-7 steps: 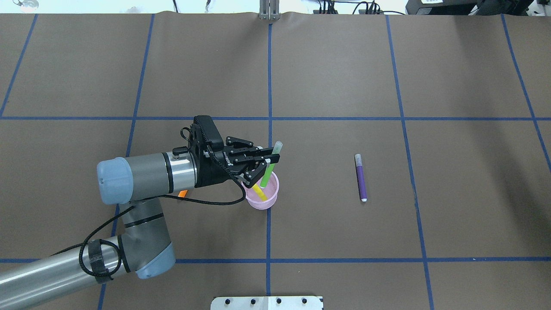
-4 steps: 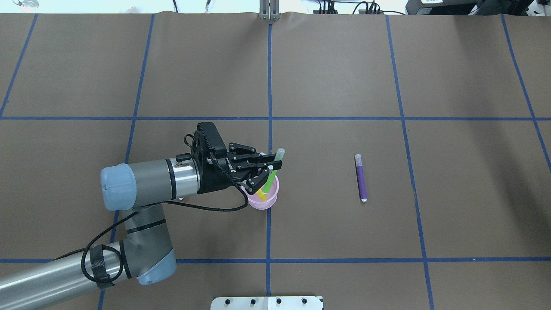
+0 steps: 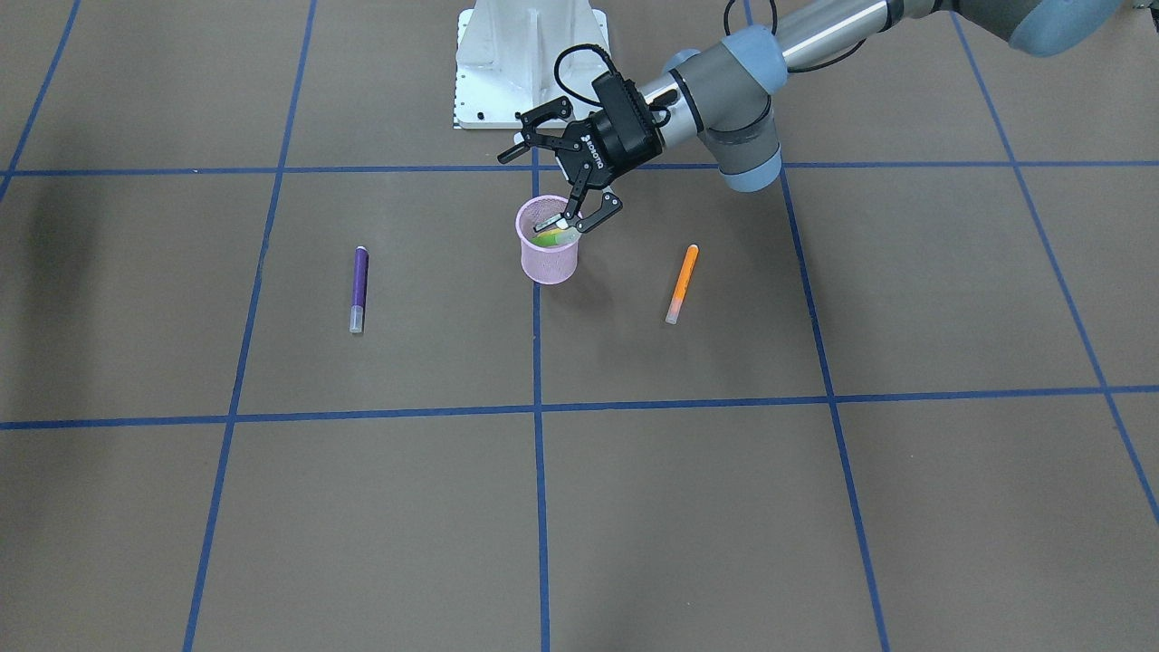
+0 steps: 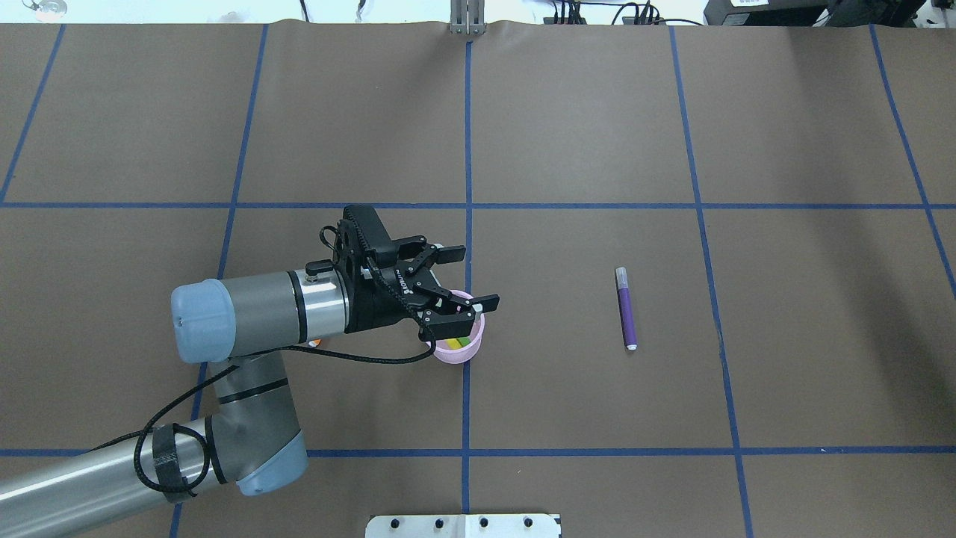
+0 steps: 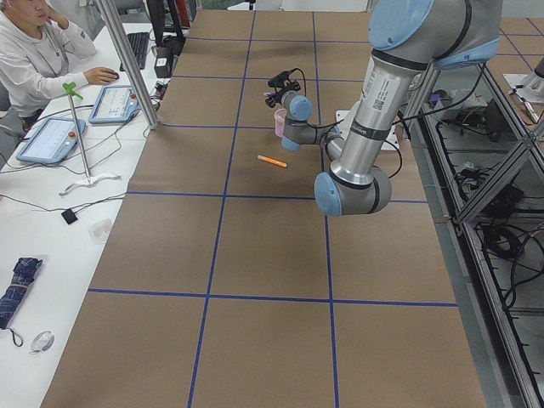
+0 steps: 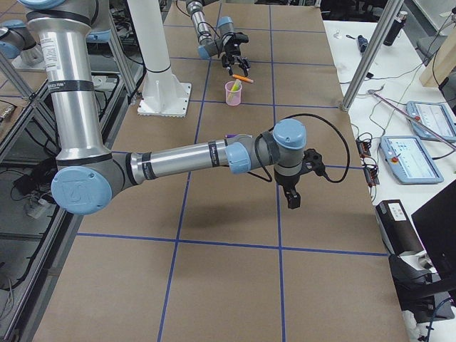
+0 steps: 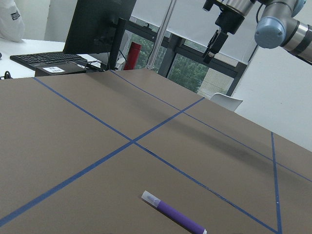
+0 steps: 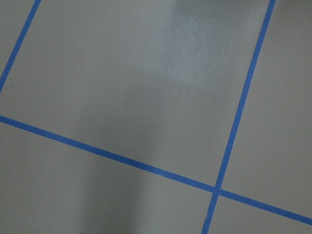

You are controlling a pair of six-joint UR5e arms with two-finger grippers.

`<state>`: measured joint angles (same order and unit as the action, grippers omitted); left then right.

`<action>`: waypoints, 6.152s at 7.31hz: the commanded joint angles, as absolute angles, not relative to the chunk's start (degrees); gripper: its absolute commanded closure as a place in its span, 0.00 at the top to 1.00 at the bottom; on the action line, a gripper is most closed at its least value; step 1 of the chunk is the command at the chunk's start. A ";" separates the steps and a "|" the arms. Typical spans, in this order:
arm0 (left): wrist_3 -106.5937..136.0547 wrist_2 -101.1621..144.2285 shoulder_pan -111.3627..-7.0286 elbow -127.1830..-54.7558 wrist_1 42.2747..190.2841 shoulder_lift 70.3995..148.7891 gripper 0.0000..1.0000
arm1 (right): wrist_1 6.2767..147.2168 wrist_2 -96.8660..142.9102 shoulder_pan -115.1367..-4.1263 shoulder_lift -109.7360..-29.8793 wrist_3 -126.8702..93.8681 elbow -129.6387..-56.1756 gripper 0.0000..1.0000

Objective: Collect pens into pen holder
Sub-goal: 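Drop the green marker into the cup and raise the left gripper, then lower the right gripper onto the purple marker and grasp it, then carry the purple marker with the right gripper into the pink cup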

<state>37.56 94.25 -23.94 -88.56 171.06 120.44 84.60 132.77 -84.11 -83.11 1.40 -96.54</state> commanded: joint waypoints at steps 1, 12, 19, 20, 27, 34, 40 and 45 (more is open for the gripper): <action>37.71 94.48 -24.52 -99.87 150.68 118.31 1.00 | 84.64 133.07 -83.07 -83.06 -3.82 -99.39 1.00; 39.46 113.38 -43.24 -111.53 95.45 116.98 1.00 | 77.18 106.55 -38.98 -79.63 -62.83 -111.63 1.00; 39.73 113.12 -43.07 -112.76 95.54 117.16 1.00 | 70.22 101.08 -29.97 -74.02 -68.03 -101.10 0.64; 39.73 113.12 -43.07 -112.76 95.54 117.16 1.00 | 70.22 101.16 -29.97 -73.66 -67.94 -100.38 0.60; 39.90 113.12 -42.89 -112.76 95.54 116.98 1.00 | 70.22 101.69 -30.15 -74.09 -67.50 -100.63 0.14; 37.79 113.20 -42.72 -112.24 95.62 116.89 1.00 | 70.31 79.97 -27.71 -69.00 -68.29 -109.67 0.00; 36.91 113.82 -42.63 -110.92 95.71 116.89 1.00 | 58.85 49.06 -10.21 -64.60 -57.82 -109.16 0.00; 37.00 113.82 -42.63 -110.92 95.71 116.81 1.00 | 34.66 49.22 -7.39 -64.69 -39.12 -100.48 0.00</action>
<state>37.00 113.85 -42.61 -110.92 95.71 116.81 39.73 49.02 -7.84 -64.68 -42.11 -102.81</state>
